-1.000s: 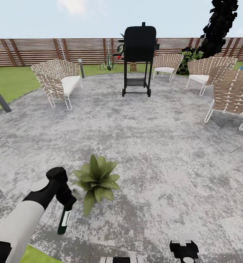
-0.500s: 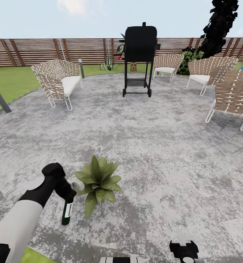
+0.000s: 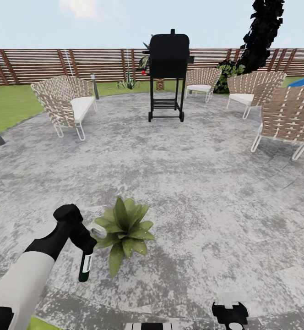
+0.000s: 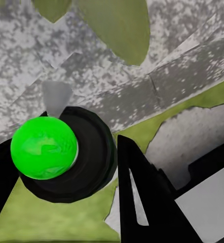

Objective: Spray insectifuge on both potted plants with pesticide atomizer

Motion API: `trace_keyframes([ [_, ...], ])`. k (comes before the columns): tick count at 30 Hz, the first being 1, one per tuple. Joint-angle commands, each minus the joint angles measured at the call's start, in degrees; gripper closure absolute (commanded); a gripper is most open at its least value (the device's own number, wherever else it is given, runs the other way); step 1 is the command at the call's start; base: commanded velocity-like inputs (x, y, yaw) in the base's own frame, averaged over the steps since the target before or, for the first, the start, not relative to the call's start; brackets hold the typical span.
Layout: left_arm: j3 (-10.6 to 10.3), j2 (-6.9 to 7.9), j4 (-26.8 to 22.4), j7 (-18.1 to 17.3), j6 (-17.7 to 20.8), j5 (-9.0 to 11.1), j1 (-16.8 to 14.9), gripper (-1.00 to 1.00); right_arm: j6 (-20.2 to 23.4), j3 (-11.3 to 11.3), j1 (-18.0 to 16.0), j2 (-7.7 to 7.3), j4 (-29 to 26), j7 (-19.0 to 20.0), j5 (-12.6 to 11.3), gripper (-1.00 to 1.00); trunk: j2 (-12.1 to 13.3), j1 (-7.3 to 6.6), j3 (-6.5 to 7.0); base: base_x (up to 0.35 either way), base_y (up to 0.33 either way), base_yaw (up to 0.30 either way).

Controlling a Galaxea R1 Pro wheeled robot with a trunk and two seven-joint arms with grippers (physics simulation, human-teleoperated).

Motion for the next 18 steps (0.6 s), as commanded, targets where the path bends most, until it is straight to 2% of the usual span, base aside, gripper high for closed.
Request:
trace_keyframes([
  [1,-0.1,0.05,-0.1,-0.6,0.6,-0.5,0.0,1.0,-0.2,-0.5,-0.1,0.0,0.1,-0.2,0.6,-1.0,0.0,-0.02,-0.04,-0.112,0.276,-0.003],
  [4,0.0,0.04,-0.1,-0.6,0.6,-0.5,0.0,1.0,-0.2,-0.5,-0.1,0.0,0.1,-0.2,0.6,-1.0,0.0,-0.02,-0.04,-0.168,0.198,-0.001],
  [9,-0.5,-0.38,0.0,-0.6,0.6,-0.2,-0.6,1.0,-0.2,-0.5,-0.1,0.0,0.1,-0.2,0.6,-1.0,0.0,-0.02,-0.04,-0.032,0.034,-0.025],
  [14,-0.8,-0.75,0.8,-0.6,0.3,-0.3,-1.4,1.0,-0.2,-0.5,-0.1,0.0,0.0,-0.2,0.6,-1.0,0.0,-0.02,0.05,-0.001,0.001,-0.219],
  [18,-0.8,-0.27,0.4,-0.6,0.5,-0.4,-2.5,1.0,-0.2,-0.5,-0.1,0.0,0.0,-0.2,0.6,-1.0,0.0,-0.02,0.08,0.0,0.0,-0.108],
])
